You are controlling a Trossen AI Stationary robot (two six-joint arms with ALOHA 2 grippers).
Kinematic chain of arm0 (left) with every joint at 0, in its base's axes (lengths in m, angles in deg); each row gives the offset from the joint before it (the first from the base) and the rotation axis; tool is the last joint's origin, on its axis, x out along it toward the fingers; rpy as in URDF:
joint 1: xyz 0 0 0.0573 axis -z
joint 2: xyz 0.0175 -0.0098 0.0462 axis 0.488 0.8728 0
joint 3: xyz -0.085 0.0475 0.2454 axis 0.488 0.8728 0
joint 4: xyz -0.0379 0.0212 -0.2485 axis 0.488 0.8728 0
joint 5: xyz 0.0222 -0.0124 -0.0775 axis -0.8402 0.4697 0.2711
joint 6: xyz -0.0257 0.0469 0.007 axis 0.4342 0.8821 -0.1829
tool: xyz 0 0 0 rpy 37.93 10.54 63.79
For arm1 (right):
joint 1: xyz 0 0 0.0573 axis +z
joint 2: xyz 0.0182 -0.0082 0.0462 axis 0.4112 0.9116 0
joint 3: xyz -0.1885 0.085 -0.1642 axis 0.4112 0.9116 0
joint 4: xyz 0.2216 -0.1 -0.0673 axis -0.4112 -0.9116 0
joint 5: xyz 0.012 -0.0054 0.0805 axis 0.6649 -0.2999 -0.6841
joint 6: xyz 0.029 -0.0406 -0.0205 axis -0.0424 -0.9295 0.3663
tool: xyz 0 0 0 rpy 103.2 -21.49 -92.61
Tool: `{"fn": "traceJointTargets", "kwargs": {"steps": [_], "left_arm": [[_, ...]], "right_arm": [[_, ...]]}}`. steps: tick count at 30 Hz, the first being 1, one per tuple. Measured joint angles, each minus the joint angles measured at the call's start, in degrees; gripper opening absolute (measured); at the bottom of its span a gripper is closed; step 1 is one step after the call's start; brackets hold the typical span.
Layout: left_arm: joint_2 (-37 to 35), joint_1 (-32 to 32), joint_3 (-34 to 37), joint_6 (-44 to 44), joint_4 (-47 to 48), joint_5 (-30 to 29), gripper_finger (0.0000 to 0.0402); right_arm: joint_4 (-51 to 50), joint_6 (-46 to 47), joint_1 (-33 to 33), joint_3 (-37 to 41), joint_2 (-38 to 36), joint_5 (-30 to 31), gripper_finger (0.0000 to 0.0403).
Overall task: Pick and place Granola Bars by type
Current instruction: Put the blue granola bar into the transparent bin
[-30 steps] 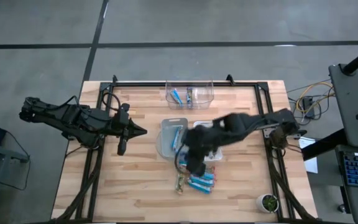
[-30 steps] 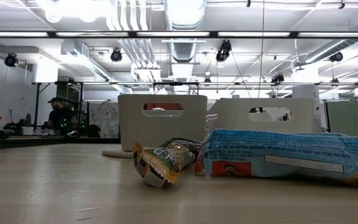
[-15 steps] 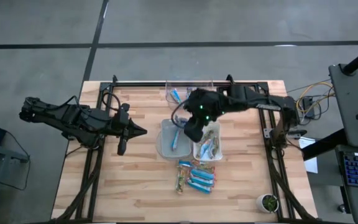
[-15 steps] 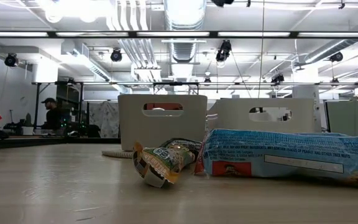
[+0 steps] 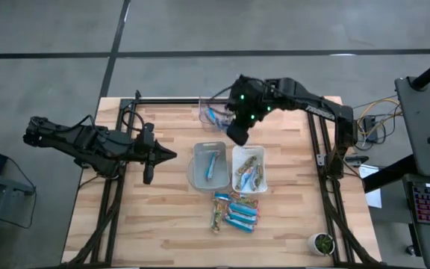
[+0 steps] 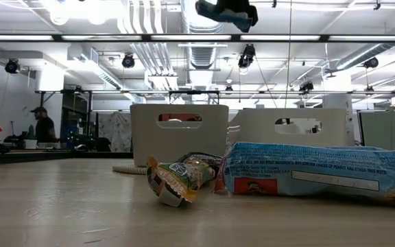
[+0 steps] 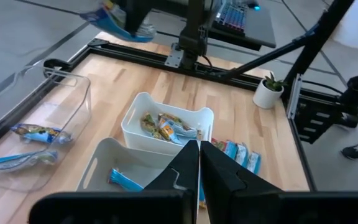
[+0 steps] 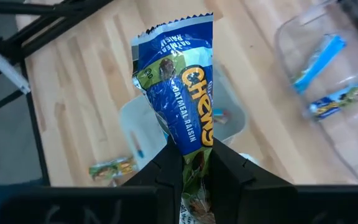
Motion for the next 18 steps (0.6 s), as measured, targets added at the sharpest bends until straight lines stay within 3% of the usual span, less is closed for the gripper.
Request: {"fn": "traceJointTargets", "kwargs": {"steps": [8,18], "left_arm": [[0.02,-0.04,0.00,-1.56,0.01,-1.46,0.0000],[0.04,-0.02,-0.01,-2.76,0.01,-4.48,0.0000]], "right_arm": [[0.00,-3.83,-8.77,-0.04,-0.02,-4.09,0.0047],[0.91,-2.94,-19.16,0.09,0.02,-4.32,0.0047]]}}
